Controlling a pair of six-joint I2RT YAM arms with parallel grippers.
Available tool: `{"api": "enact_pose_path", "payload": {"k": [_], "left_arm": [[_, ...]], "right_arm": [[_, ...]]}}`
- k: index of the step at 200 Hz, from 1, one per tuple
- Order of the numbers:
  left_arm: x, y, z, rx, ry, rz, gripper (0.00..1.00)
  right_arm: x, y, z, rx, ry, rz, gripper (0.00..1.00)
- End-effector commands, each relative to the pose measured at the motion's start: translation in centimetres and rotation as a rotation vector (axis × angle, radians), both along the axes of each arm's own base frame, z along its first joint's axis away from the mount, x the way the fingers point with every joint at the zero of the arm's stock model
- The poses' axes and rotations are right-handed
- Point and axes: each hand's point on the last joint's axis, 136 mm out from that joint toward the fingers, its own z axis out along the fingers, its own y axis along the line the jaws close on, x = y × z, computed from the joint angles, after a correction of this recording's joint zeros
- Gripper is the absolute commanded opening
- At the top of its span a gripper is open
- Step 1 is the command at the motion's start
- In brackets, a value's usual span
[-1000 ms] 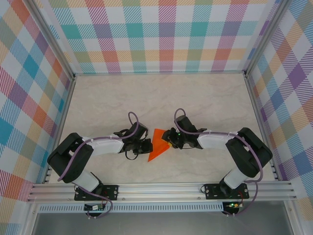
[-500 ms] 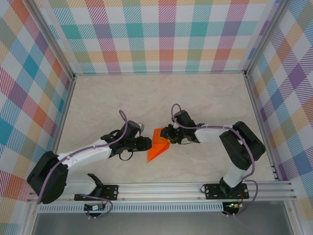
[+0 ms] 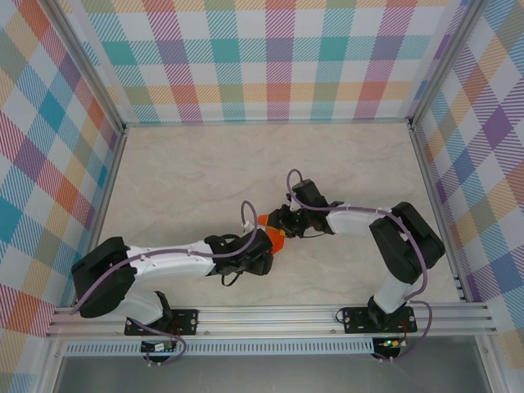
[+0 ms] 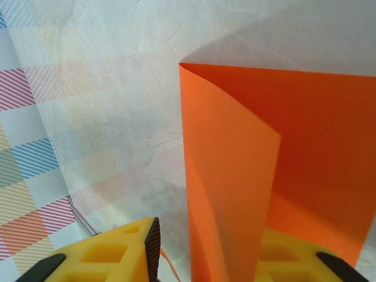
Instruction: Fold a paper plane with a square sheet of paper (pick it up from the middle)
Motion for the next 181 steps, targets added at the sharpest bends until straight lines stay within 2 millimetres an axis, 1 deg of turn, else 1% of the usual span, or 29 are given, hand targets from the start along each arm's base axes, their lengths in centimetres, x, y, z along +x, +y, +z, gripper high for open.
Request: {"api": "enact_pose_path", "payload": {"k": [1,24,49,65,92,107,124,138,181], "left_arm": [[0.8,0.1,0.0,0.103,-0.076,-0.001,0.66],[0.9,0.1,-0.9,0.157,-0.087,0.001,0.63],[0.7,0.4,-1.5,0.164,-0.084,0.014,0.59],[0.6,0.8,-1.7,0.165,-0.084,0.021,0.52],[0.4,0.8,-1.8,0.148,-0.079,0.024,0.45],[0.3,1.0,-2.0,0.155,-0.076,0.023,0.44],[0.1,1.0,-2.2,0.157,-0.068,0.018,0.48],[0.1,1.1,-2.1,0.152,-0.070,0.017,0.48],[0.0,0.8,-1.9,0.130,-0.076,0.007,0.36]], "right_arm": [[0.2,0.5,1.1,0.028,-0.006,0.023,0.35],[0.2,0.6,1.2,0.034,0.000,0.019,0.35],[0.3,0.5,1.3,0.031,0.002,0.011,0.34],[0.3,0.5,1.3,0.032,0.005,0.007,0.35],[0.4,0.5,1.2,0.032,0.006,0.002,0.34],[0.3,0.5,1.2,0.032,0.009,0.002,0.34],[0.3,0.5,1.2,0.032,0.009,0.003,0.33],[0.4,0.5,1.2,0.033,0.009,0.003,0.32],[0.3,0.4,1.0,0.027,0.012,0.000,0.31]]}}
